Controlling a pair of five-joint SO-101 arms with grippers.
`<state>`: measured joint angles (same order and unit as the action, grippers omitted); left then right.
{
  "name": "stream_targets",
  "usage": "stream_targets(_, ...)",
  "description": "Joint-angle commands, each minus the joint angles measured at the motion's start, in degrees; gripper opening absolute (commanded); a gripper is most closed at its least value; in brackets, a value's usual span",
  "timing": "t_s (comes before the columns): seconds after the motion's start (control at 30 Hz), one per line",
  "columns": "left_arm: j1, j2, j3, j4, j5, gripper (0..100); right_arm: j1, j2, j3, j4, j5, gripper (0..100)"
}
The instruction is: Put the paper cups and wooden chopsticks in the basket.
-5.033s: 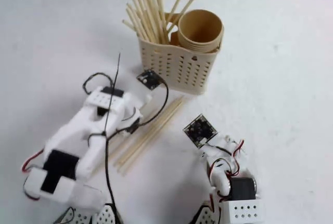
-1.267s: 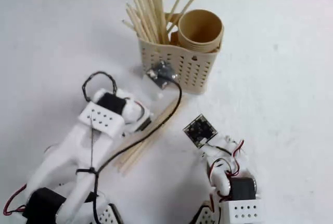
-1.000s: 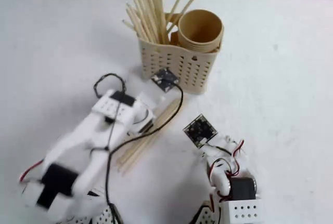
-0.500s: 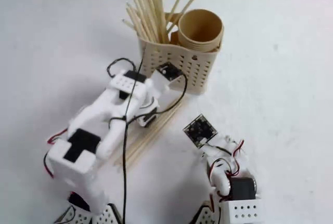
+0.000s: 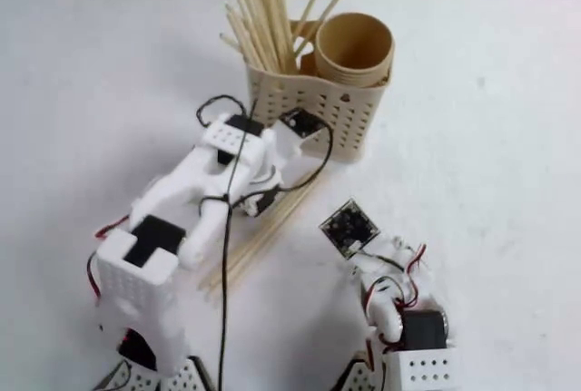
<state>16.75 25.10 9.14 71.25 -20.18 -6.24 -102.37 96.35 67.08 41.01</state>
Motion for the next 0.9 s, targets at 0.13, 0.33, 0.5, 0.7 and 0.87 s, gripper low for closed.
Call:
stream_targets(0.13,-0.22,-3.82,2.64,-0.62,-0.7,2,-0.13,-0.22,0.53,0.4,0.26,1.9)
stream_targets(0.33,0.31,-15.43,9.93,-0.62,-0.35,2,-0.13,-0.22,0.53,0.4,0.26,1.9)
stream_targets(0.5,-0.04,-26.86,14.86,-0.18,-0.18,2,-0.13,-0.22,0.53,0.4,0.26,1.9)
stream_targets(0.7,-0.04,-39.52,16.88,1.32,0.0,2,-0.13,-0.22,0.53,0.4,0.26,1.9)
stream_targets(0.87,0.04,-49.89,9.32,4.4,2.73,2,-0.13,-0.22,0.53,0.4,0.26,1.9)
